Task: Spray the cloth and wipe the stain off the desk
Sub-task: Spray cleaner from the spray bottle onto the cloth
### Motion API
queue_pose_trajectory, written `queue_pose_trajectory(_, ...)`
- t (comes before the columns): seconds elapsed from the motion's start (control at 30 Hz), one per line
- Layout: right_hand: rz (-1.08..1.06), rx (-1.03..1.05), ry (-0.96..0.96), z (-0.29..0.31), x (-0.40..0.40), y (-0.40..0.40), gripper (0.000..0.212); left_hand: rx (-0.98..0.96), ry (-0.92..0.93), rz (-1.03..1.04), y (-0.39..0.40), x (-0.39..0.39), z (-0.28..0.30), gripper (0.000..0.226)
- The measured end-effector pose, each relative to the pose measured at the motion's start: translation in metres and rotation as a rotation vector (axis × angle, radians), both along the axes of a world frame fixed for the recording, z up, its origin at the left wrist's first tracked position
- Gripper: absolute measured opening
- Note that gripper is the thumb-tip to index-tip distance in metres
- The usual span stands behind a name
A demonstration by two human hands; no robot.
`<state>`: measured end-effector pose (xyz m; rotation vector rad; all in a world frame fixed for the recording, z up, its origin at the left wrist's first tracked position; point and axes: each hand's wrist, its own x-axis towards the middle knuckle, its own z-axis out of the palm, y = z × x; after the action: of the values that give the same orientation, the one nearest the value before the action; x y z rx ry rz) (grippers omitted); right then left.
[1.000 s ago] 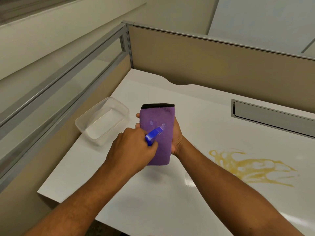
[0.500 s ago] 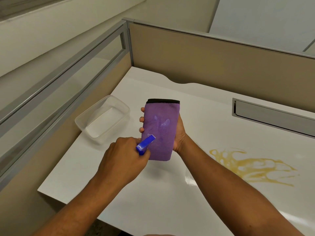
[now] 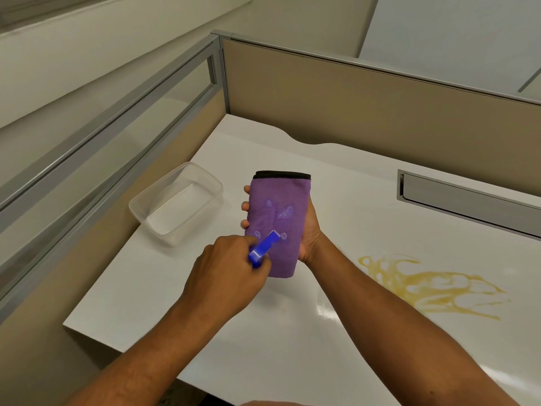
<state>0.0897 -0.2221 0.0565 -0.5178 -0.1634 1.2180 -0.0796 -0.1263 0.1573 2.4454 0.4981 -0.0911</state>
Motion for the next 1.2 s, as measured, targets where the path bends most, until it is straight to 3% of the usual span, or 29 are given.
queue_pose_trajectory(0.07,-0.014,-0.011,0.004,0.001,0.0,-0.002,0.102,-0.052,-0.037,0.011,0.009,-0.002,-0.001,0.02)
queue_pose_trajectory(0.2,-0.035,0.026,0.052,0.003,0.001,-0.003,0.097,-0.217,-0.179,0.122,0.039,-0.001,-0.006,0.034)
queue_pose_trajectory(0.4,0.083,-0.043,0.043,0.005,0.001,0.001,0.073,-0.485,-0.323,0.202,0.102,-0.01,-0.012,0.013)
queue_pose_trajectory(0.57,0.101,-0.068,0.039,0.005,-0.001,0.01,0.066,-0.501,-0.502,0.32,0.149,-0.026,-0.013,0.006)
queue_pose_trajectory(0.73,0.116,-0.071,0.056,0.002,-0.003,0.02,0.067,-0.435,-0.545,0.411,0.188,-0.037,-0.027,0.006)
queue_pose_trajectory(0.9,0.111,-0.09,0.046,-0.001,-0.005,0.028,0.069,-0.388,-0.584,0.431,0.203,-0.043,-0.037,0.032)
queue_pose_trajectory(1.2,0.104,-0.124,0.046,0.001,-0.008,0.031,0.067,-0.47,-0.591,0.445,0.204,-0.038,-0.057,0.037)
